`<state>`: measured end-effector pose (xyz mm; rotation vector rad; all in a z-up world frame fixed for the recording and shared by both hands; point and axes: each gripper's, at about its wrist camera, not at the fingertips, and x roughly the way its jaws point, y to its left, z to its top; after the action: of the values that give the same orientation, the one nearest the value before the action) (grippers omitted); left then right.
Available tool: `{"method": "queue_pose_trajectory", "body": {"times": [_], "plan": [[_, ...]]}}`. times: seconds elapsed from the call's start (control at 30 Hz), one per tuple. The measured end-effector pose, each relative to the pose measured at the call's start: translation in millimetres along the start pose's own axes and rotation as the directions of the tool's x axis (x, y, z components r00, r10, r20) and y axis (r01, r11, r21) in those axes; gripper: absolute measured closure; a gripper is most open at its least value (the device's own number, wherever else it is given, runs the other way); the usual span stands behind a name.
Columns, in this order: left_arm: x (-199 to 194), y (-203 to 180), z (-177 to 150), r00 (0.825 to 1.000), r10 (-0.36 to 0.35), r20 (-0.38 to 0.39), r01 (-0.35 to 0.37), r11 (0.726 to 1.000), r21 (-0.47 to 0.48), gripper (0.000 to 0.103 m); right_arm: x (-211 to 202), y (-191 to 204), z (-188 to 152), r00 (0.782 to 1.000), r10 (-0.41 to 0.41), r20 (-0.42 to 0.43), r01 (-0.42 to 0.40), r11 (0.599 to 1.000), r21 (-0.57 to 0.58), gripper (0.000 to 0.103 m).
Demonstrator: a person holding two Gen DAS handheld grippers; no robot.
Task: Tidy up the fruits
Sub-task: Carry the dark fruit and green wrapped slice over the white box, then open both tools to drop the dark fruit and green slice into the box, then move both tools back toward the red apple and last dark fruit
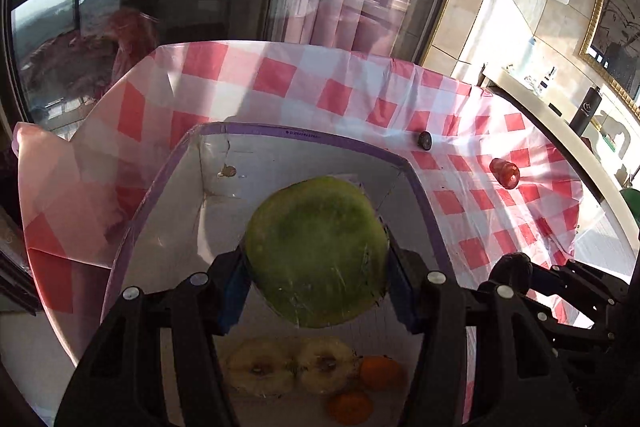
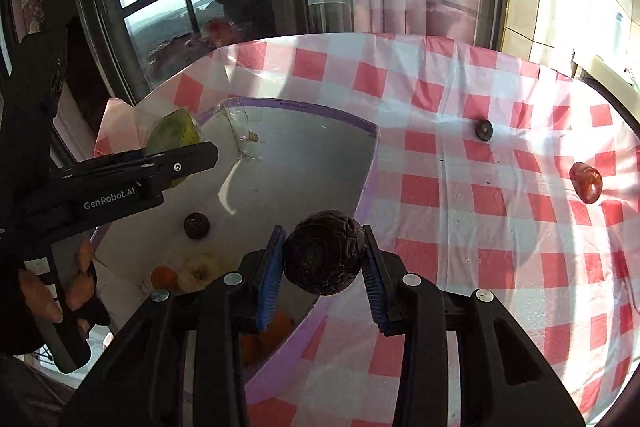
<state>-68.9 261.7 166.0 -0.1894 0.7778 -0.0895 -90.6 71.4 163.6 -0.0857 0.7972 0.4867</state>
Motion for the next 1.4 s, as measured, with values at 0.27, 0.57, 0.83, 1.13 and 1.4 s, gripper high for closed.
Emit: {"method": "queue_pose_trajectory", "body": {"times": [0.27, 0.57, 0.83, 1.13, 1.4], "plan": [[26.5, 49.6, -15.8, 0.982, 0.119, -0.146, -0.126, 0.991, -0.044, 0.044, 48.3, 71.9, -2.5, 0.982, 0.094, -0.163, -0.133, 0.96, -0.246, 0.066], [39.0, 62.7, -25.6, 0.963, 0.135, -0.235, -0.155, 0.985, -0.07, 0.044, 90.6, 77.7, -24.6, 0.95, 0.036, -0.311, -0.118, 0.962, -0.248, 0.065], [35.1, 56.8, -26.6, 0.965, 0.149, -0.215, -0.162, 0.986, -0.04, 0.03, 88.8, 84.0, -29.1, 0.937, -0.054, -0.344, -0.077, 0.931, -0.357, 0.029], [15.0, 46.7, -27.1, 0.96, 0.171, -0.22, -0.161, 0.985, 0.062, 0.01, 51.0, 67.3, -6.2, 0.947, -0.056, -0.316, -0.043, 0.954, -0.298, 0.021], [-46.2, 37.4, -25.5, 0.987, 0.136, -0.089, -0.127, 0.986, 0.107, 0.002, -22.4, 29.0, 2.9, 0.985, -0.074, -0.157, 0.05, 0.987, -0.15, 0.017]]}}
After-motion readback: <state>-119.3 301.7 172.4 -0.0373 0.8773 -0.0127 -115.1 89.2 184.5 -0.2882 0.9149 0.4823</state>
